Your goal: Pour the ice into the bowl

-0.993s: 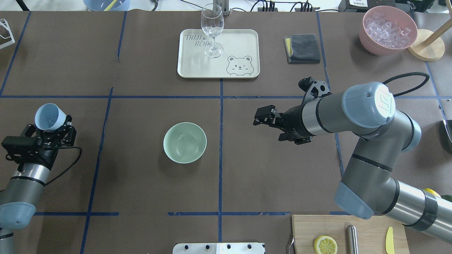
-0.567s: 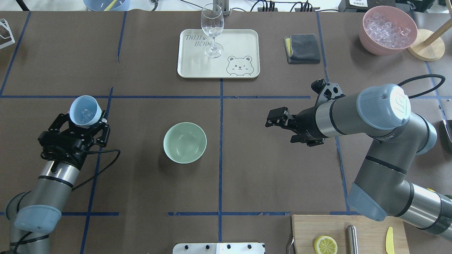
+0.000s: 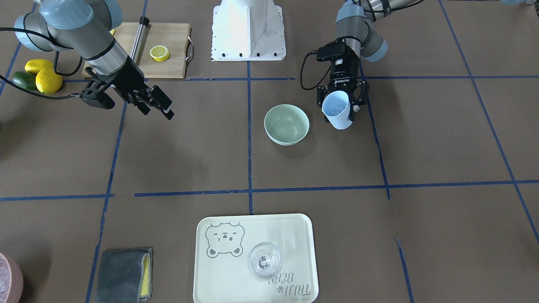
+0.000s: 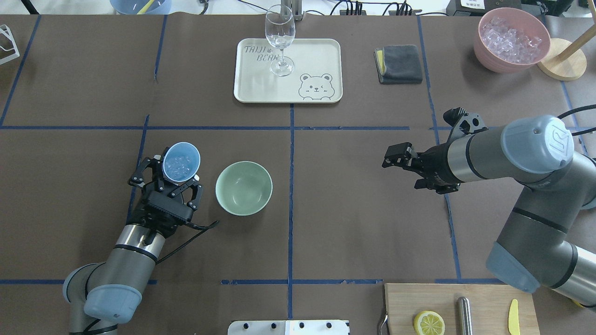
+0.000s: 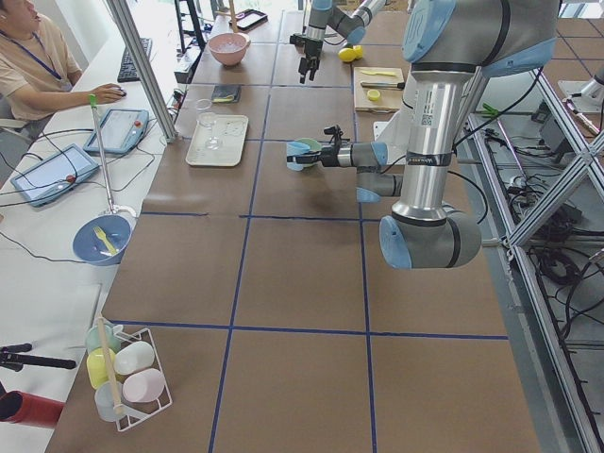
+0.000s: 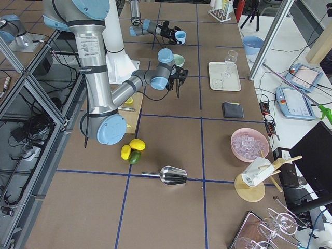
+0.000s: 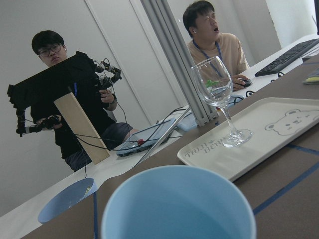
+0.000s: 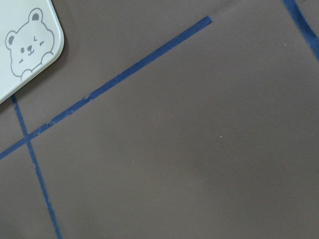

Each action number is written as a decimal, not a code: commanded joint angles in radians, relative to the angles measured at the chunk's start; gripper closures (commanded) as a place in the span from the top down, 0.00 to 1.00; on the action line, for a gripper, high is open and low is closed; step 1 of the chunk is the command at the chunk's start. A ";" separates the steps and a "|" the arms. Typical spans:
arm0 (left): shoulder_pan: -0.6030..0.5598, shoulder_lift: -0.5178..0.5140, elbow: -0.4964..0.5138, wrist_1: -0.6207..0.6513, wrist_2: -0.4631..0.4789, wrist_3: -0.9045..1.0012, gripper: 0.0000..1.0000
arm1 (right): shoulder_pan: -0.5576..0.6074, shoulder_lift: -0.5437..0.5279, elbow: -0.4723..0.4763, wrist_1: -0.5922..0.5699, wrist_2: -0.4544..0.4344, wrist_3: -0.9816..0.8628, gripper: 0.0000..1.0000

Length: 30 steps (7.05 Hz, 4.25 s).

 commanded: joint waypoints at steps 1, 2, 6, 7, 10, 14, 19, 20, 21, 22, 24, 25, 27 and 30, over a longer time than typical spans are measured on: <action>0.010 -0.025 -0.013 0.141 0.002 0.239 0.00 | 0.017 -0.020 0.000 0.000 -0.001 0.000 1.00; 0.017 -0.025 -0.006 0.144 0.020 0.316 0.00 | 0.026 -0.022 -0.001 -0.001 -0.004 0.000 1.00; 0.072 -0.053 -0.012 0.378 0.100 0.474 0.00 | 0.037 -0.030 -0.007 -0.002 -0.005 0.000 1.00; 0.074 -0.092 -0.021 0.461 0.100 0.475 0.00 | 0.043 -0.031 -0.006 -0.002 -0.004 0.000 1.00; 0.083 -0.174 -0.048 0.737 0.100 0.585 0.00 | 0.066 -0.039 -0.006 -0.002 0.002 0.000 1.00; 0.082 -0.179 -0.068 0.978 0.103 0.639 0.00 | 0.066 -0.036 -0.006 -0.002 0.001 0.000 1.00; 0.068 -0.198 -0.107 1.243 0.103 0.659 0.00 | 0.064 -0.031 -0.015 -0.002 -0.001 -0.003 1.00; 0.068 -0.203 -0.119 1.259 0.103 0.659 0.00 | 0.064 -0.030 -0.015 -0.002 -0.001 -0.002 1.00; 0.066 -0.203 -0.130 1.259 0.103 0.659 0.00 | 0.064 -0.028 -0.018 -0.002 -0.001 -0.003 1.00; 0.060 -0.203 -0.183 1.258 0.097 0.646 0.00 | 0.064 -0.028 -0.018 -0.002 -0.001 -0.003 1.00; 0.056 -0.183 -0.217 1.256 0.051 0.408 0.00 | 0.064 -0.025 -0.018 0.021 -0.002 -0.002 1.00; 0.039 -0.183 -0.231 1.256 -0.013 0.239 0.00 | 0.066 -0.028 -0.018 0.040 -0.004 0.000 1.00; 0.013 -0.163 -0.261 1.256 -0.134 -0.230 0.00 | 0.064 -0.027 -0.020 0.041 -0.004 -0.005 1.00; 0.008 -0.044 -0.323 1.253 -0.169 -0.862 0.00 | 0.066 -0.021 -0.018 0.043 -0.007 -0.031 1.00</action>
